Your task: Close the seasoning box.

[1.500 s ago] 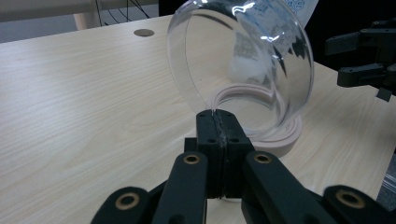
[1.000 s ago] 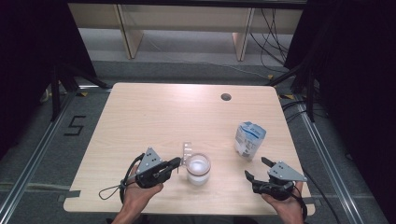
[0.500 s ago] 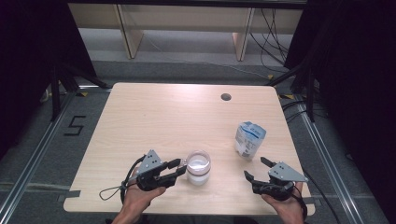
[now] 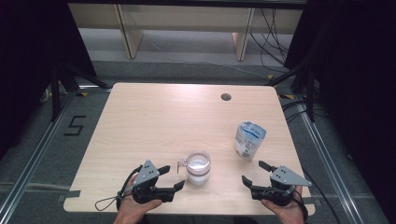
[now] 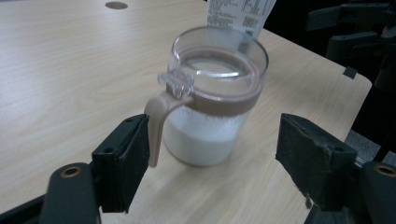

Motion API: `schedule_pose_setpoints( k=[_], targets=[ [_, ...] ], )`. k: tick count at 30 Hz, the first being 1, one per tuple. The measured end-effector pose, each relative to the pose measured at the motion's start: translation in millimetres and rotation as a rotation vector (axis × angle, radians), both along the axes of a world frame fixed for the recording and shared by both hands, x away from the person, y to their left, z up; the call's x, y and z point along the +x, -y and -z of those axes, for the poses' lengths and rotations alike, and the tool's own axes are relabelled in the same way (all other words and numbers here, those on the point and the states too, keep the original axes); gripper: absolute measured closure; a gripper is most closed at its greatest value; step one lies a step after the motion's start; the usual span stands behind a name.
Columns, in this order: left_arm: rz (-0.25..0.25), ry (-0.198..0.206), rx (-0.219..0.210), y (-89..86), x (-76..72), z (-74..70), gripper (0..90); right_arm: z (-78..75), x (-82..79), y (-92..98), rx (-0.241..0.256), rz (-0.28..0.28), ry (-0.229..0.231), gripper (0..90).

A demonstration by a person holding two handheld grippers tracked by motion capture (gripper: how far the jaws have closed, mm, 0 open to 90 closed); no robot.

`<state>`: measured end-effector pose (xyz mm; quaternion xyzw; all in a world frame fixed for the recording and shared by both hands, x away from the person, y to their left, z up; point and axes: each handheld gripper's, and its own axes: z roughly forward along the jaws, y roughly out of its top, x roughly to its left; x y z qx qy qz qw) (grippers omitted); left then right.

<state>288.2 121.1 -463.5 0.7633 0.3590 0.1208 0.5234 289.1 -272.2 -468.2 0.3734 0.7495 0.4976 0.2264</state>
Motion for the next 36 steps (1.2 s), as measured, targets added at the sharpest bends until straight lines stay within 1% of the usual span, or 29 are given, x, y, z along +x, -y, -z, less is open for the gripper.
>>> schedule_pose_setpoints(
  k=[1,3,4,6,7,8,9,10,11,12,13,14,15,16,17,18,19,21,23,24,25,26,27,29,31,33,34,35,36],
  targets=[
    [0.003,0.009,0.016,-1.5,-1.2,1.4,24.0,0.1,-1.1,-0.4,-0.001,-0.001,-0.006,17.0],
    [-0.012,-0.006,0.022,-2.2,-5.3,4.6,22.6,0.9,-1.4,-0.9,0.002,-0.019,-0.013,16.7],
    [-0.009,-0.005,0.026,-2.9,-6.0,5.3,22.3,1.2,-2.8,-1.0,-0.013,-0.009,-0.008,16.7],
    [0.0,0.006,0.023,-3.8,-7.1,7.5,22.1,1.9,-3.8,-1.8,-0.008,-0.016,-0.005,16.7],
    [-0.009,0.002,0.021,-3.4,-8.3,8.8,22.0,2.0,-6.0,-3.0,0.001,-0.005,-0.023,16.7],
    [-0.001,0.002,0.037,-4.3,-8.5,9.2,21.8,2.1,-6.5,-3.0,-0.001,-0.005,-0.023,16.7],
    [-0.01,-0.014,0.018,-3.2,-9.2,11.1,21.3,1.9,-6.3,-2.1,-0.016,-0.01,-0.014,16.6],
    [-0.002,-0.001,0.033,-4.1,-9.2,12.0,21.0,2.6,-6.4,-2.4,-0.013,-0.015,-0.015,16.6],
    [0.005,-0.004,0.032,-4.3,-9.2,12.7,20.7,2.7,-6.7,-1.6,-0.025,-0.012,0.0,16.5],
    [-0.012,-0.02,0.027,-3.6,-10.7,13.9,20.4,3.2,-9.1,-3.3,-0.012,-0.009,-0.027,16.5],
    [-0.007,-0.018,0.027,-4.0,-10.5,15.1,20.0,3.0,-8.8,-1.9,-0.036,-0.02,-0.016,16.5],
    [-0.014,-0.027,0.027,-3.9,-11.3,15.7,19.7,4.3,-10.6,-4.2,-0.011,-0.013,-0.032,16.4],
    [-0.011,-0.03,0.025,-4.3,-11.3,16.8,19.0,4.1,-12.3,-4.4,-0.014,-0.01,-0.051,16.2],
    [-0.011,-0.029,0.029,-4.6,-11.5,17.2,18.2,4.7,-11.8,-3.3,-0.033,-0.017,-0.039,16.0],
    [-0.013,-0.028,0.03,-4.9,-12.0,17.6,17.8,5.2,-11.1,-3.3,-0.039,-0.032,-0.034,15.9],
    [-0.021,-0.027,0.038,-5.1,-13.1,17.3,17.4,6.1,-12.1,-4.2,-0.036,-0.024,-0.034,15.9],
    [-0.022,-0.025,0.041,-5.6,-13.7,17.4,17.1,6.0,-15.2,-5.0,-0.032,-0.013,-0.062,16.0],
    [-0.019,-0.021,0.04,-6.5,-14.1,18.5,16.5,6.8,-14.2,-4.1,-0.049,-0.026,-0.035,16.0],
    [-0.026,-0.027,0.046,-7.1,-15.3,19.5,15.9,8.0,-14.9,-5.6,-0.036,-0.044,-0.048,15.9],
    [-0.014,-0.02,0.049,-7.7,-14.7,20.8,15.9,8.3,-15.2,-5.4,-0.037,-0.048,-0.05,15.9],
    [-0.015,-0.034,0.046,-7.9,-15.2,22.4,15.9,8.8,-16.2,-5.9,-0.039,-0.04,-0.054,15.9],
    [-0.003,-0.041,0.054,-8.4,-15.2,24.3,15.9,9.1,-15.2,-4.6,-0.06,-0.047,-0.029,15.9],
    [0.002,-0.044,0.059,-8.5,-15.5,25.3,15.8,9.4,-19.4,-6.6,-0.048,-0.026,-0.076,15.9],
    [0.012,-0.047,0.057,-8.9,-15.3,27.6,15.7,11.2,-16.8,-5.0,-0.073,-0.049,-0.047,15.9],
    [0.014,-0.055,0.051,-9.3,-15.5,29.1,15.6,12.5,-17.0,-5.0,-0.079,-0.048,-0.048,15.8],
    [0.018,-0.059,0.058,-10.8,-16.1,30.2,15.5,13.6,-18.4,-6.3,-0.079,-0.045,-0.076,15.9],
    [0.022,-0.056,0.061,-11.4,-16.2,30.6,15.5,13.8,-18.5,-5.9,-0.085,-0.042,-0.063,15.9],
    [0.019,-0.055,0.063,-11.7,-16.6,31.5,15.5,14.0,-20.8,-6.6,-0.084,-0.035,-0.089,15.9],
    [0.021,-0.058,0.063,-11.6,-17.0,32.5,15.5,15.0,-21.2,-7.4,-0.079,-0.042,-0.098,15.9]
  ],
)
